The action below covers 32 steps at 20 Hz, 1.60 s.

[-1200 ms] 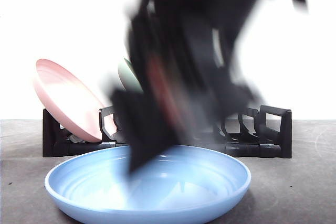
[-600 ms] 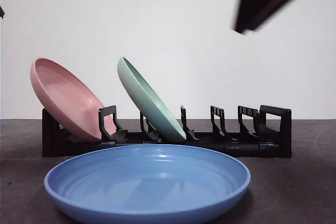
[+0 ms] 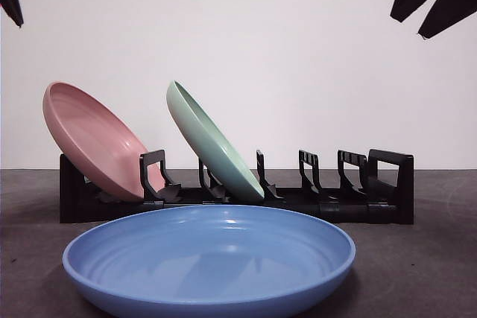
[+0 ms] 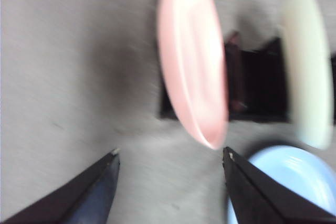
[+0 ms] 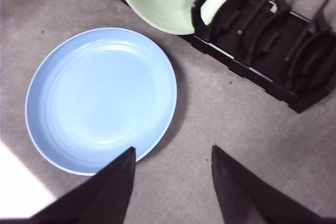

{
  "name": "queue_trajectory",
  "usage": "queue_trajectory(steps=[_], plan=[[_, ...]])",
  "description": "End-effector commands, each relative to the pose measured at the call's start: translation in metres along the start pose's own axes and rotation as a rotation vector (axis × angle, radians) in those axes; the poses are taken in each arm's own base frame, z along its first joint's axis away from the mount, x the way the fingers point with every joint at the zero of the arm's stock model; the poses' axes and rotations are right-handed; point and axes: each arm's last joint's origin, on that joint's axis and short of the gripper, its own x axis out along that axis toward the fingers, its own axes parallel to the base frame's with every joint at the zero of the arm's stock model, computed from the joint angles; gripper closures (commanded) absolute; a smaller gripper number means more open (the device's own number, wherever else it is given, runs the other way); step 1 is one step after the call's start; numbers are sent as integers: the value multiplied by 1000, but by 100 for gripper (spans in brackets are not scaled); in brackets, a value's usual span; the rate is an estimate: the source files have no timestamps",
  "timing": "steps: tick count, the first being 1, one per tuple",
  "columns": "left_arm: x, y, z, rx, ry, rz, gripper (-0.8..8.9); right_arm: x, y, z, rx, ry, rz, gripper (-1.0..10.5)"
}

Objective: Place the plate

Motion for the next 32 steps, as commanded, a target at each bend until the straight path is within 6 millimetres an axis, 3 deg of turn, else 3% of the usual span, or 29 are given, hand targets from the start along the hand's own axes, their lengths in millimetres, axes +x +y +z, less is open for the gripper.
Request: queue_trajectory(steps=[1,5,10,14,22,32], plan=[[9,-10,24,68,16,51,506,-1,1,2,9,-5,5,718],[38,-22,46,103,63,58,515,-1,1,1,10,-1,5,718],[81,-26,55,131,85,129,515,-1,1,1,10,-3,-3,718],[102,-26,59,139,89,128,515,-1,1,1,10,-3,-6,718],[109,-26,61,150,77,126,804,-1,1,1,10,-4,-10,718],[101,-27,67,151,53,155,804,-1,1,1,10,-3,-10,718]])
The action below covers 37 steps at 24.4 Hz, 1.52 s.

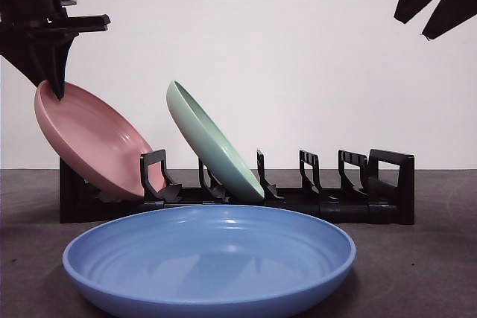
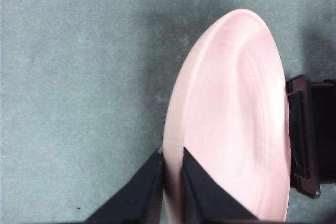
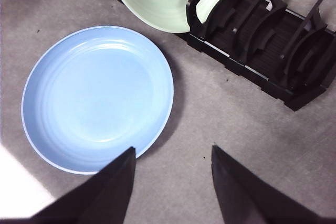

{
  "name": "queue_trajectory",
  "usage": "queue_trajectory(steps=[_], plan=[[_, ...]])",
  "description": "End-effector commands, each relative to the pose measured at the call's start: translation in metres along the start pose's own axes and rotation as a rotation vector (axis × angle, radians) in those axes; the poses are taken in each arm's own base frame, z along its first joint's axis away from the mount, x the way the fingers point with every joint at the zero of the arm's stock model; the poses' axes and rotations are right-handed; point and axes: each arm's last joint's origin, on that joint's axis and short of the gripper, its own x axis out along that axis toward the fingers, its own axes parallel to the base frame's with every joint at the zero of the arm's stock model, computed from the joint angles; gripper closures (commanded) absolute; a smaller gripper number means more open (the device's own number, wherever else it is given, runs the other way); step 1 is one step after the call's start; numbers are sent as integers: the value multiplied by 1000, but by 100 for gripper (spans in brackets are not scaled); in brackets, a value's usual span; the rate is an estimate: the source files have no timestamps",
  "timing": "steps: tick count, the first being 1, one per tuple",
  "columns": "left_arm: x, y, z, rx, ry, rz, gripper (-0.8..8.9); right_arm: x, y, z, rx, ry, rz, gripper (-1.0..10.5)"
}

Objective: Place the plate

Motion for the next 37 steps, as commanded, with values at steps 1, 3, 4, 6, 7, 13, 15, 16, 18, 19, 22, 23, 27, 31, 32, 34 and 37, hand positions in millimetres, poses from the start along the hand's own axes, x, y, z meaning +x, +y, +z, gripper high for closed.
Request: queue_trajectory(steps=[1,3,4,6,7,13,15,16,18,19,22,23,27,31,32,34,37], plan=[[-6,-2,10,15,-34,10,804,0,1,2,6,-8,-1,718],[-10,-2,11,27,-29,36,803,0,1,2,6,-8,0,718],[-11,-1,12,31,-26,48,803,0,1,2,6,-8,-1,718],[-14,-1,13,31,-22,62,803,0,1,2,6,-8,-1,718],[-17,-1,13,31,-21,66,803,0,1,2,6,-8,-1,718],[-43,0,19,40,-59,64,804,0,1,2,5,-5,-1,718],[-51,2,18,45,-57,81,804,0,1,2,6,-4,-1,718],[-55,2,18,45,-57,92,804,0,1,2,6,-4,-1,718],[-65,6,15,53,-64,112,804,0,1,2,6,-4,-1,718],[-70,8,13,57,-65,115,804,0,1,2,5,-4,-1,718],[-85,17,6,50,-56,129,804,0,1,2,1,-5,-1,718],[-88,19,3,47,-45,134,804,0,1,2,1,-5,-1,718],[-95,26,-15,28,-20,77,804,0,1,2,-2,-6,-1,718],[-90,28,-45,14,-20,-5,804,0,1,2,-3,-10,-1,718],[-88,28,-55,6,-19,-25,804,0,1,2,-3,-11,-1,718],[-84,29,-76,-12,-14,-75,804,0,1,2,-4,-12,-1,718],[-81,30,-110,-56,-11,-155,804,0,1,2,-7,-12,-10,718]])
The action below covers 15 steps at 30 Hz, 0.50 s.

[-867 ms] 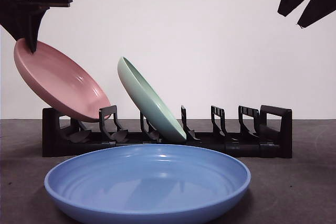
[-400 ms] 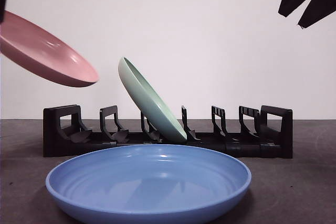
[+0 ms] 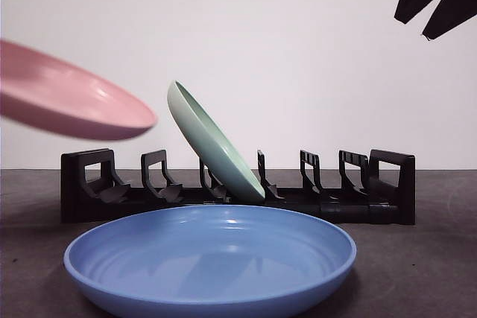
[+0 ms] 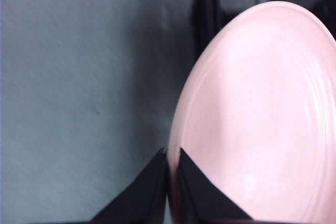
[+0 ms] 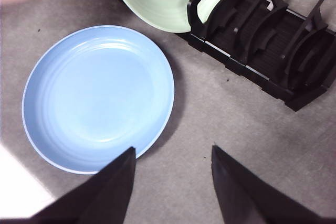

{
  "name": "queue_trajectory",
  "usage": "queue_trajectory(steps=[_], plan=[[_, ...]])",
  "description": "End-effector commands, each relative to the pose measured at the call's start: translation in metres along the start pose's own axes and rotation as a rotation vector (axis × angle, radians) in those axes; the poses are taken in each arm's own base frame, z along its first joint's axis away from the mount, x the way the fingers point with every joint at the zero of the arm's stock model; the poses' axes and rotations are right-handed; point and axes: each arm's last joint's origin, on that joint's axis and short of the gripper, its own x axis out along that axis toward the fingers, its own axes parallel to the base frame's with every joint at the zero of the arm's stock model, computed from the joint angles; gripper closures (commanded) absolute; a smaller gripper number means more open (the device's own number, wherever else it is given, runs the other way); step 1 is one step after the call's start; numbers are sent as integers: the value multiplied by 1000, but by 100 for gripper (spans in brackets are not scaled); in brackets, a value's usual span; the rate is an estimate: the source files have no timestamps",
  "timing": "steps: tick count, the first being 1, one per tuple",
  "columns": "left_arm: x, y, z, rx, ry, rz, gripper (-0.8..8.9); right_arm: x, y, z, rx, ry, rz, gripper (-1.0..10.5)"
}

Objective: Place the plate

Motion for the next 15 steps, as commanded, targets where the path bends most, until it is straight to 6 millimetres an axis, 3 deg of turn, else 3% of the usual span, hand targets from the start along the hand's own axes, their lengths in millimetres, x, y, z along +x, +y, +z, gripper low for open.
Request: queue_trajectory(steps=[1,7,11,15], plan=[[-1,0,-29,-65,-7,-81,804,0,1,2,-6,-12,-16,718],[-10,2,-76,-166,0,-157,804,0,0,2,-9,-10,-20,718],[-17,1,-88,-226,-11,-185,804,0,0,2,-9,-9,-19,718],[-8,-3,-91,-249,31,-202,804,0,0,2,-8,-10,-20,718]])
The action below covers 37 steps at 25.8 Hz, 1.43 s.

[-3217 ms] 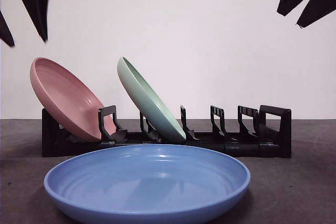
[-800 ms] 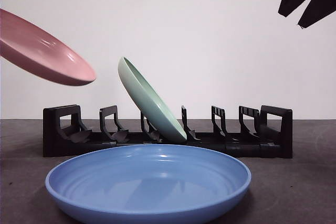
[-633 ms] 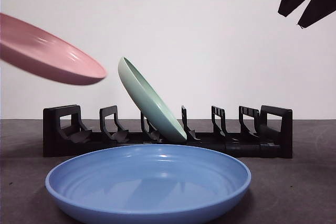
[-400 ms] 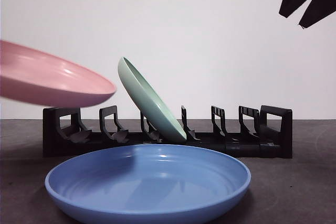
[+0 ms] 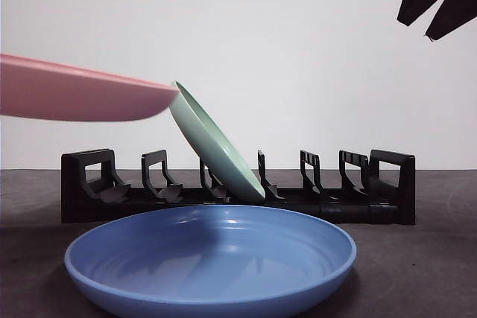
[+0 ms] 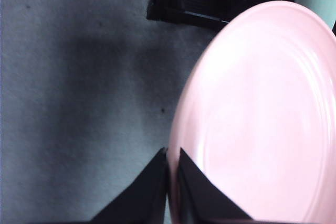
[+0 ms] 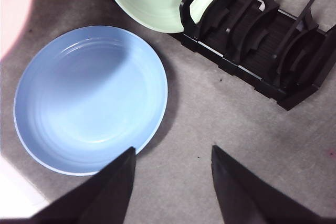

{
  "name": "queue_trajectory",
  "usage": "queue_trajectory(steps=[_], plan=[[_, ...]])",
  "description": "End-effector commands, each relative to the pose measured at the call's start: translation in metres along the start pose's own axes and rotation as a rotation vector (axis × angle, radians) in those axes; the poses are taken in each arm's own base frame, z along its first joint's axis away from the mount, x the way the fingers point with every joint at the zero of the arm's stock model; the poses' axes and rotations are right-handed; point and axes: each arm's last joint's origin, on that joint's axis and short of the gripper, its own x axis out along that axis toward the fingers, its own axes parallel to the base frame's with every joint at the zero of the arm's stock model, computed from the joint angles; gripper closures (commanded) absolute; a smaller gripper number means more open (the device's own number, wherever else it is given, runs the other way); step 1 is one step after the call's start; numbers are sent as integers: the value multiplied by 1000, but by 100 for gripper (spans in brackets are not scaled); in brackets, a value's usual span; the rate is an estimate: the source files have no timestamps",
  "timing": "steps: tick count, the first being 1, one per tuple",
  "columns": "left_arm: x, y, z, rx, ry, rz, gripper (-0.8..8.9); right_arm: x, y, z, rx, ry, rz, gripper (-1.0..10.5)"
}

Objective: Place the plate

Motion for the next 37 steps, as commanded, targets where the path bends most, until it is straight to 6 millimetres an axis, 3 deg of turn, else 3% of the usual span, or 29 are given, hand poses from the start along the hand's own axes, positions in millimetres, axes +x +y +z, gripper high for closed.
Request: queue_trajectory(steps=[1,11,27,33,37], plan=[[13,-3,-1,-46,47,-14,804,0,1,2,-8,-9,3,718],[65,-16,-20,-72,105,-45,803,0,1,2,-8,-8,3,718],[133,-59,-22,-8,199,-99,803,0,1,2,-9,-4,5,718],[153,-64,-25,6,219,-97,803,0,1,0,-8,11,4,718],[155,-64,-26,11,230,-89,803,0,1,0,-7,15,4,718]])
